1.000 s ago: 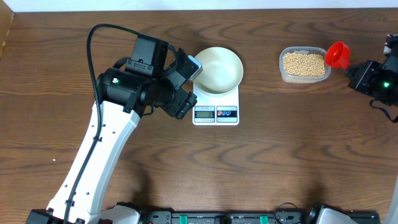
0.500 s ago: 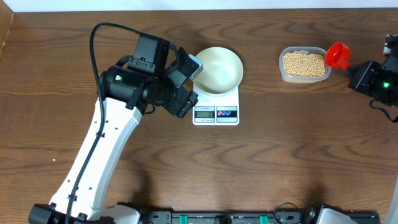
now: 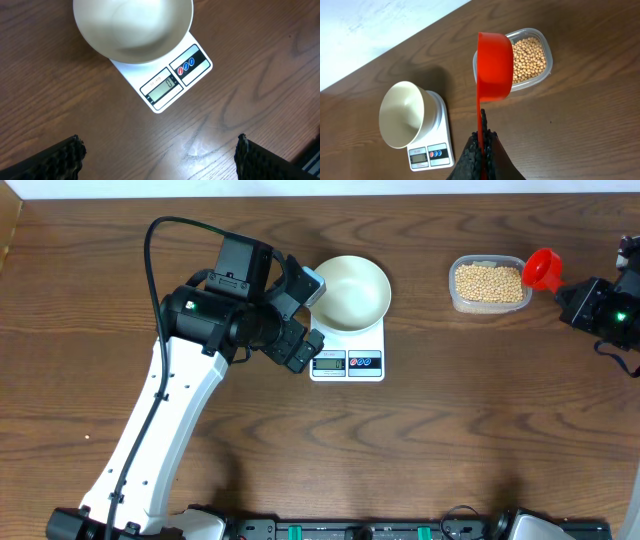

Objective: Scoop item into bowl and weigh 50g on scale
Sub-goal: 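Lower the red scoop with the right gripper into the soybean tub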

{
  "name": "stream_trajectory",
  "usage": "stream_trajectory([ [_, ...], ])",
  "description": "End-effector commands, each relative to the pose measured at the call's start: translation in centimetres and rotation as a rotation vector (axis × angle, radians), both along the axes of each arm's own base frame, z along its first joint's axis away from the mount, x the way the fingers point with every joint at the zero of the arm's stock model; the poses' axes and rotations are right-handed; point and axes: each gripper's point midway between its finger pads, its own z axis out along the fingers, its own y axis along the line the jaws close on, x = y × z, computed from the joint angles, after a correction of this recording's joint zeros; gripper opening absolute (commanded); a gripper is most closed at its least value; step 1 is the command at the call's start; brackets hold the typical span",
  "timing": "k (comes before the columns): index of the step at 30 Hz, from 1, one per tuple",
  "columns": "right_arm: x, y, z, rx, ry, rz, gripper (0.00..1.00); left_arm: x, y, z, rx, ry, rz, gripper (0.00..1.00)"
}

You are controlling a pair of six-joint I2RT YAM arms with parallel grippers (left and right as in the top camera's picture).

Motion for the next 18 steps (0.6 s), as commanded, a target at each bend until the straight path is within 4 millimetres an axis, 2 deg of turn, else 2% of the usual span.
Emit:
stream_trajectory([
  [1,0.2,0.0,0.6,-0.024,-0.015,0.015,0.01,0.2,-0.3,0.4,-0.011,-0.004,-0.004,0.98],
  [12,-0.2,-0.8,0.0,-0.081,0.012,-0.002,0.01,0.2,-0.3,0.4,-0.011,-0.004,-0.004,0.98],
  [18,-0.7,-2.6,-0.9,-0.200,0.058,-0.030,0.01,0.2,-0.3,0.4,-0.011,-0.004,-0.004,0.98],
])
